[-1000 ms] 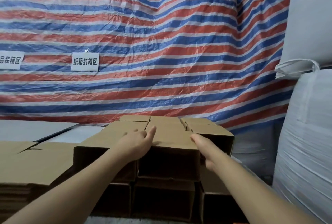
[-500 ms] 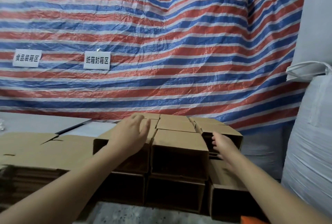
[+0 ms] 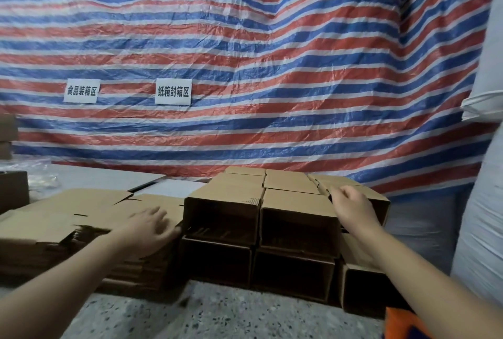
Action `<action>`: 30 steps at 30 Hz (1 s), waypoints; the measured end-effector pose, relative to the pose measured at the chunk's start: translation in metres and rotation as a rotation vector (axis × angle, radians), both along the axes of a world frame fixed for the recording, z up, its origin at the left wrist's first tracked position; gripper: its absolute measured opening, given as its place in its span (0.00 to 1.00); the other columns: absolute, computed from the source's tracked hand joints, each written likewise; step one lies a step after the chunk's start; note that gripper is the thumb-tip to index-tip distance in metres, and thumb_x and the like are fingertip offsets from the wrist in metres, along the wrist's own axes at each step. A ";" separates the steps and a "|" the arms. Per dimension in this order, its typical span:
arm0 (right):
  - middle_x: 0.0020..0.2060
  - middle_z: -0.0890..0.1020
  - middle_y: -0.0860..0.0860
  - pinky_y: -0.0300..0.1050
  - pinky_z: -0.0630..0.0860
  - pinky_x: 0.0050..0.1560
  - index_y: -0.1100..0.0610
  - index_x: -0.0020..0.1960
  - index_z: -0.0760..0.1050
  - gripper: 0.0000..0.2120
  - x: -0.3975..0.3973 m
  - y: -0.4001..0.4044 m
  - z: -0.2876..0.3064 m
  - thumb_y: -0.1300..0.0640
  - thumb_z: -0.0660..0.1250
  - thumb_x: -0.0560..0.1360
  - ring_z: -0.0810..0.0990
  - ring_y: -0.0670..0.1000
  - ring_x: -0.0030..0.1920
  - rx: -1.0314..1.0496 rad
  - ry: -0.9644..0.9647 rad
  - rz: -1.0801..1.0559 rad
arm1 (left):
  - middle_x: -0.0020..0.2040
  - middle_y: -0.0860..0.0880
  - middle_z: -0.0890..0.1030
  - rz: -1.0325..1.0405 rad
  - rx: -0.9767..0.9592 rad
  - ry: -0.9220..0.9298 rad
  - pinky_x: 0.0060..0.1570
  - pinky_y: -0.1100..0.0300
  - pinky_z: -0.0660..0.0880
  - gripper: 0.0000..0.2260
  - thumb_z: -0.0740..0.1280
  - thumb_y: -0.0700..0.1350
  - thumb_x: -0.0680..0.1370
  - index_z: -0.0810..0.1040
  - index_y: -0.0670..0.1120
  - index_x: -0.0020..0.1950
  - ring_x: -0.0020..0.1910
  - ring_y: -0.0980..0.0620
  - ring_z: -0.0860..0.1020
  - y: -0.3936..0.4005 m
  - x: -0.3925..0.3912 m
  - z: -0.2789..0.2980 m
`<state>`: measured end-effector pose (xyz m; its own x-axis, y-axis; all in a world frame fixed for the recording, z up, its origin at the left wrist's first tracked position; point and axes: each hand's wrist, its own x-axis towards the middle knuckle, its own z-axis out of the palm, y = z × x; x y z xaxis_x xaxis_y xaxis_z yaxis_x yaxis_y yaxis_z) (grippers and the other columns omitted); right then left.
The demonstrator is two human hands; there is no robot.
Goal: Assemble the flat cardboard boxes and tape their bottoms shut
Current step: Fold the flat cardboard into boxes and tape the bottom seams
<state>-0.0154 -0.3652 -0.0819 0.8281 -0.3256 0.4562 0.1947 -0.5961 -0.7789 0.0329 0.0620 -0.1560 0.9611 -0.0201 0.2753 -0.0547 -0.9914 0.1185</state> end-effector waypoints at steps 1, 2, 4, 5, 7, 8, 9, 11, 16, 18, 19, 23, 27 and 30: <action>0.38 0.79 0.52 0.45 0.68 0.34 0.53 0.45 0.75 0.15 -0.002 0.004 0.000 0.46 0.57 0.82 0.76 0.51 0.38 -0.014 -0.008 0.011 | 0.79 0.46 0.60 0.003 0.084 0.046 0.74 0.51 0.56 0.39 0.51 0.73 0.76 0.60 0.48 0.78 0.77 0.47 0.59 -0.001 -0.003 -0.006; 0.38 0.79 0.52 0.45 0.69 0.34 0.53 0.45 0.76 0.16 -0.003 0.007 -0.001 0.45 0.57 0.82 0.77 0.50 0.38 -0.029 -0.016 0.019 | 0.79 0.46 0.61 0.010 0.134 0.073 0.74 0.52 0.57 0.39 0.50 0.73 0.75 0.60 0.49 0.78 0.77 0.48 0.59 -0.002 -0.005 -0.010; 0.38 0.80 0.51 0.44 0.70 0.34 0.53 0.44 0.76 0.16 -0.006 0.014 -0.002 0.45 0.57 0.83 0.76 0.50 0.37 -0.056 -0.034 0.029 | 0.76 0.47 0.64 0.014 0.175 0.046 0.72 0.53 0.60 0.36 0.52 0.72 0.76 0.62 0.49 0.76 0.75 0.48 0.63 -0.005 -0.008 -0.014; 0.37 0.79 0.51 0.44 0.69 0.34 0.54 0.43 0.75 0.17 -0.006 0.017 -0.002 0.46 0.56 0.83 0.76 0.49 0.36 -0.067 -0.040 0.035 | 0.75 0.47 0.66 0.014 0.192 0.021 0.71 0.54 0.62 0.34 0.52 0.70 0.77 0.63 0.49 0.75 0.74 0.48 0.64 -0.007 -0.009 -0.014; 0.37 0.79 0.52 0.44 0.69 0.34 0.55 0.43 0.75 0.18 -0.008 0.022 -0.003 0.46 0.56 0.83 0.75 0.48 0.35 -0.084 -0.043 0.046 | 0.73 0.47 0.68 0.013 0.216 -0.013 0.70 0.53 0.64 0.32 0.53 0.69 0.78 0.65 0.49 0.73 0.72 0.48 0.66 -0.010 -0.011 -0.014; 0.38 0.80 0.53 0.43 0.69 0.33 0.56 0.44 0.76 0.18 -0.008 0.024 -0.004 0.46 0.56 0.83 0.75 0.48 0.35 -0.088 -0.043 0.050 | 0.72 0.48 0.69 0.009 0.222 -0.022 0.69 0.53 0.65 0.31 0.54 0.69 0.78 0.65 0.49 0.73 0.71 0.48 0.67 -0.010 -0.012 -0.015; 0.40 0.80 0.54 0.43 0.69 0.33 0.57 0.45 0.76 0.18 -0.009 0.026 -0.004 0.46 0.56 0.83 0.75 0.47 0.35 -0.089 -0.044 0.054 | 0.72 0.48 0.69 0.007 0.226 -0.025 0.69 0.54 0.66 0.32 0.55 0.70 0.77 0.65 0.49 0.73 0.71 0.49 0.67 -0.010 -0.013 -0.016; 0.42 0.81 0.56 0.43 0.70 0.34 0.59 0.47 0.76 0.19 -0.009 0.029 -0.006 0.46 0.56 0.83 0.75 0.48 0.36 -0.089 -0.048 0.064 | 0.71 0.49 0.69 0.013 0.243 -0.040 0.68 0.55 0.66 0.34 0.55 0.70 0.76 0.63 0.50 0.74 0.70 0.49 0.67 -0.010 -0.015 -0.019; 0.43 0.81 0.57 0.45 0.71 0.36 0.62 0.49 0.77 0.21 -0.009 0.032 -0.012 0.46 0.56 0.83 0.77 0.50 0.38 -0.078 -0.035 0.091 | 0.66 0.51 0.75 -0.006 0.174 -0.157 0.62 0.55 0.71 0.24 0.56 0.63 0.80 0.68 0.49 0.70 0.65 0.51 0.73 -0.011 -0.029 -0.018; 0.44 0.81 0.57 0.44 0.71 0.37 0.62 0.51 0.77 0.21 -0.009 0.034 -0.012 0.46 0.56 0.83 0.77 0.49 0.38 -0.069 -0.030 0.094 | 0.63 0.49 0.79 -0.045 0.074 -0.285 0.57 0.54 0.74 0.19 0.59 0.57 0.82 0.73 0.47 0.67 0.60 0.49 0.77 -0.011 -0.037 -0.010; 0.45 0.81 0.58 0.44 0.71 0.36 0.63 0.53 0.77 0.21 -0.009 0.036 -0.011 0.46 0.56 0.83 0.76 0.49 0.38 -0.063 -0.027 0.097 | 0.60 0.47 0.81 -0.060 0.014 -0.374 0.53 0.52 0.76 0.17 0.60 0.54 0.82 0.76 0.46 0.64 0.57 0.46 0.79 -0.009 -0.040 -0.003; 0.38 0.79 0.57 0.42 0.68 0.32 0.65 0.53 0.76 0.21 -0.011 0.041 -0.005 0.47 0.56 0.83 0.72 0.47 0.34 -0.053 -0.028 0.116 | 0.51 0.40 0.84 -0.034 -0.143 -0.640 0.38 0.47 0.78 0.11 0.64 0.44 0.81 0.80 0.41 0.60 0.42 0.38 0.83 -0.006 -0.055 0.037; 0.44 0.81 0.55 0.42 0.69 0.39 0.66 0.53 0.76 0.22 -0.011 0.047 0.011 0.47 0.56 0.83 0.74 0.45 0.41 0.018 -0.082 0.154 | 0.46 0.38 0.84 -0.169 -0.145 -0.874 0.32 0.48 0.75 0.10 0.67 0.40 0.79 0.81 0.39 0.59 0.36 0.34 0.81 -0.027 -0.073 0.089; 0.49 0.81 0.59 0.46 0.71 0.45 0.64 0.55 0.76 0.24 -0.014 0.053 0.032 0.43 0.56 0.82 0.78 0.54 0.49 0.143 -0.107 0.233 | 0.44 0.41 0.84 -0.320 -0.132 -0.988 0.31 0.55 0.73 0.11 0.64 0.42 0.81 0.80 0.40 0.60 0.34 0.39 0.80 -0.053 -0.094 0.124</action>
